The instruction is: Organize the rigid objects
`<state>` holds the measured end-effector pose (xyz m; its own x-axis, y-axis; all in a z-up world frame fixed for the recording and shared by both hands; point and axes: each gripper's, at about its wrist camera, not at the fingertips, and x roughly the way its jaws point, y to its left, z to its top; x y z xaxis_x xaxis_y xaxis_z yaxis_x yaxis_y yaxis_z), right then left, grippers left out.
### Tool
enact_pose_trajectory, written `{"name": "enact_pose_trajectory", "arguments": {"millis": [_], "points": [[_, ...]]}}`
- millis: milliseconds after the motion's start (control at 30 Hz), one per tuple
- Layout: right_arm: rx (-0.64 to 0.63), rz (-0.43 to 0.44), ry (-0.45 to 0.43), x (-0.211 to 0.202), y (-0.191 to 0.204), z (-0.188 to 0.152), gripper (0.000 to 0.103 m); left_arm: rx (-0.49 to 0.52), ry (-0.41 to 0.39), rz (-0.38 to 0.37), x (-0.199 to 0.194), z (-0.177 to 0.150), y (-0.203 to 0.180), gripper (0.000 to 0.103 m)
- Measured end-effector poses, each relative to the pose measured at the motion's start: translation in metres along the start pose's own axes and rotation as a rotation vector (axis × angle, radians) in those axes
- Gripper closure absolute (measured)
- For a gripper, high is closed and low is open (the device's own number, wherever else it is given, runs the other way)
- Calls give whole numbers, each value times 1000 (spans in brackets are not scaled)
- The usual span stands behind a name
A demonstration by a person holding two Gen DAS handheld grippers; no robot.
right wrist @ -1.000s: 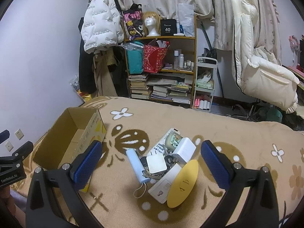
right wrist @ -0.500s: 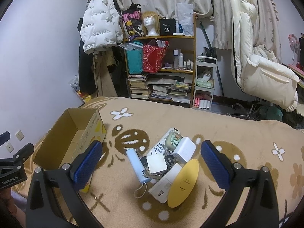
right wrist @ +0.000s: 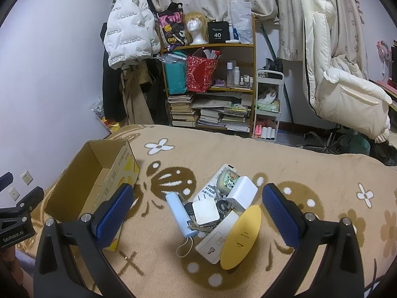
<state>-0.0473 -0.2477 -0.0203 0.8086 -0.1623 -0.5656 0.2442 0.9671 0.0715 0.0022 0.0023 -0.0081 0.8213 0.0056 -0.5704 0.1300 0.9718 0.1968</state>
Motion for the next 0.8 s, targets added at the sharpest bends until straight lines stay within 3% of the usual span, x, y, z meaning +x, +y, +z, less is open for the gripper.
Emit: {"name": "enact_pose_trajectory", "arguments": {"millis": [300, 600, 800], "points": [[-1, -5, 0, 0, 0, 2, 0, 3, 4, 4, 1, 1, 1, 0], [31, -1, 42, 20, -13, 15, 0, 10, 30, 16, 23, 27, 9, 0], [67, 12, 96, 51, -23, 19, 0, -9, 110, 26, 55, 43, 21, 0]]}}
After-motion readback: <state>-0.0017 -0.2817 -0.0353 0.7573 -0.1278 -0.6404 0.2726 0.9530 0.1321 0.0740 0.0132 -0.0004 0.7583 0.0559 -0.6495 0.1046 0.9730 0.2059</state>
